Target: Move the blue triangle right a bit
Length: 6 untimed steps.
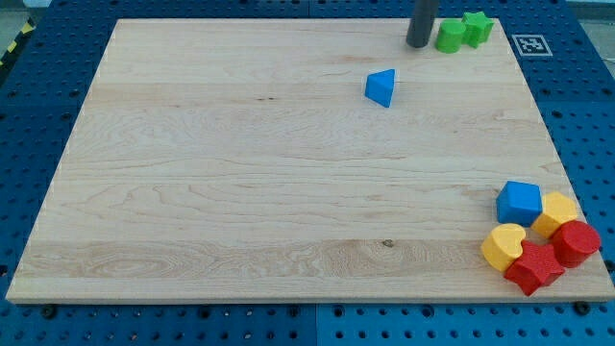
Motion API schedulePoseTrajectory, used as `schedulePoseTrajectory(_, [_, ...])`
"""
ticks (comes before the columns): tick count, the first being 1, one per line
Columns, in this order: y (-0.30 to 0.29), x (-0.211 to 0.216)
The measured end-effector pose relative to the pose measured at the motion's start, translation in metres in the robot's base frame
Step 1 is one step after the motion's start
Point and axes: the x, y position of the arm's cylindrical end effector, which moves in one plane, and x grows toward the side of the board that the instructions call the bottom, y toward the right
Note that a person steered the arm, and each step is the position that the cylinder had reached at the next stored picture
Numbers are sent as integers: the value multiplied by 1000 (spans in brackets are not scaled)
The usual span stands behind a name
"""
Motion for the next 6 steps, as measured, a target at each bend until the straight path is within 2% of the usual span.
schedulePoseTrajectory(1, [-66, 21])
schedulePoseTrajectory(2, [-121, 63])
schedulePoseTrajectory(3, [-93, 106])
schedulePoseTrajectory(6, [-59, 107])
